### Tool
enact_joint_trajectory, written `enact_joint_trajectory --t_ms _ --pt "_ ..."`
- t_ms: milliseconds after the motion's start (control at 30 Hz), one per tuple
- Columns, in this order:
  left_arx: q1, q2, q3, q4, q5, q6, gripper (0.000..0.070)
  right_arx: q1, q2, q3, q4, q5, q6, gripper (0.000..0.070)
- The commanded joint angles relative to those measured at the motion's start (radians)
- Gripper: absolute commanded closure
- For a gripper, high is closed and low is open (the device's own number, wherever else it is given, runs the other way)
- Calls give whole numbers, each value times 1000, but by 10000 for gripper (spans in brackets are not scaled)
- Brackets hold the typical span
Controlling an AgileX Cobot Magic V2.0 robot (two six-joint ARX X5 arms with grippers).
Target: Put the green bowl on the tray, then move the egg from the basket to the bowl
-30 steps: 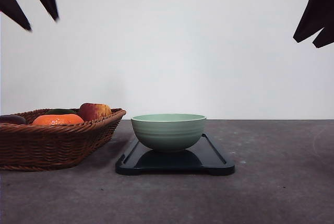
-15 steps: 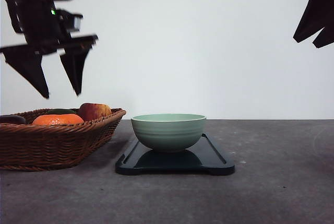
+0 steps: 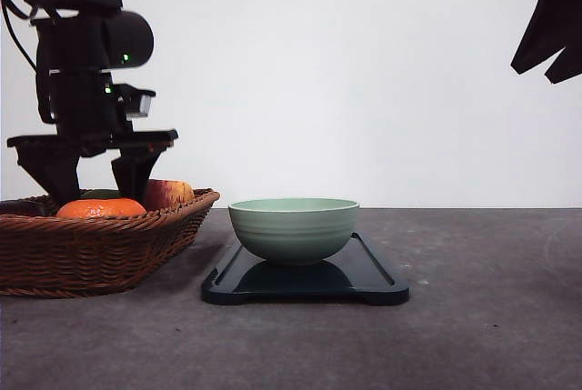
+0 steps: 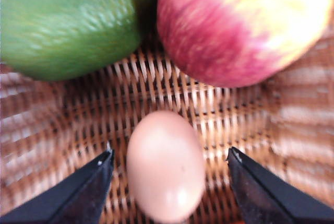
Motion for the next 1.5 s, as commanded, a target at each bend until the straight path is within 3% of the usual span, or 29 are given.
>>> enact_joint_trajectory --t_ms 0,467,533,667,1100,1267,1467 --pt "-1 28 24 9 -7 -1 257 4 6 4 9 5 8 446" --pt "-1 70 24 29 -9 -1 272 4 6 4 9 5 8 446" --pt "-1 70 24 29 -9 -1 299 4 6 4 9 5 8 446" --pt "-1 70 24 28 -9 -1 433 4 6 4 9 5 8 445" --pt "-1 67 37 16 -9 -1 444 4 6 4 9 5 8 445" --pt "-1 66 49 -4 -9 -1 554 4 6 4 8 5 8 445" --pt "-1 21 51 -14 -9 -1 539 4 6 4 5 5 8 445"
